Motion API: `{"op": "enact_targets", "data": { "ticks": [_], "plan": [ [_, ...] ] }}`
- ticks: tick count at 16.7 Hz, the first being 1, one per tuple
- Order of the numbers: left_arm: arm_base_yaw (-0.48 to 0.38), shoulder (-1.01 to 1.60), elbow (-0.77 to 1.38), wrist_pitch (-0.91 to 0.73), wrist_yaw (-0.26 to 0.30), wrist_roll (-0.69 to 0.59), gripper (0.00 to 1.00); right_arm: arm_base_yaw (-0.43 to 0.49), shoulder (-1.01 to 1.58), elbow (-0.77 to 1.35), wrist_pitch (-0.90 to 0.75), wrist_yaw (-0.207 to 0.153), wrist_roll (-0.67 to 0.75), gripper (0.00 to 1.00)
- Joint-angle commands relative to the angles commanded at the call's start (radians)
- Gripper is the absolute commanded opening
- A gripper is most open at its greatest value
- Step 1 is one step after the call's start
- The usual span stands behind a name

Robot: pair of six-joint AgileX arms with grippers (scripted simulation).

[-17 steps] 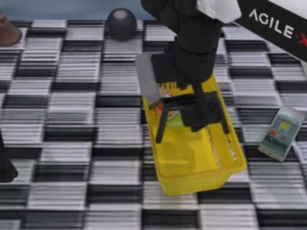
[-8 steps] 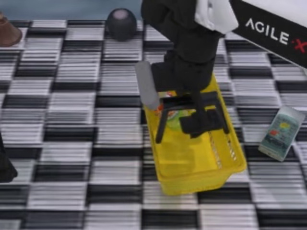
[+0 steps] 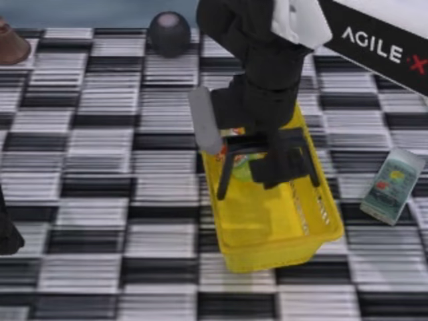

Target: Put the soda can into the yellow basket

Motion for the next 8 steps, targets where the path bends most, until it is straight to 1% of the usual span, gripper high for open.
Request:
{"op": "enact_targets", "data": {
  "ticks": [8],
  "plan": [
    [0.000, 0.000, 0.000, 0.000, 0.000, 0.000, 1.00, 0.000, 0.000, 0.000, 0.000, 0.000, 0.000, 0.10]
  ]
}}
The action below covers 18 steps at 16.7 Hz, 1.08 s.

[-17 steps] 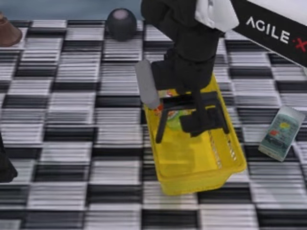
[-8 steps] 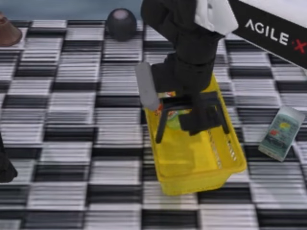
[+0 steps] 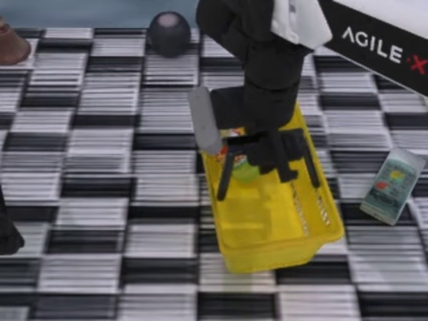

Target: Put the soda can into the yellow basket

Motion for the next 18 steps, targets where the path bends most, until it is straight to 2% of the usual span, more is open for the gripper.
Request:
{"op": "enact_targets", "data": {
  "ticks": [1, 2, 18],
  "plan": [
    [0.000, 0.000, 0.000, 0.000, 0.000, 0.000, 1.00, 0.000, 0.000, 0.000, 0.000, 0.000, 0.000, 0.02],
    [0.000, 0.000, 0.000, 0.000, 0.000, 0.000, 1.00, 0.000, 0.000, 0.000, 0.000, 0.000, 0.000, 0.00],
    [0.000, 0.000, 0.000, 0.000, 0.000, 0.000, 1.00, 0.000, 0.000, 0.000, 0.000, 0.000, 0.000, 0.00]
  ]
}}
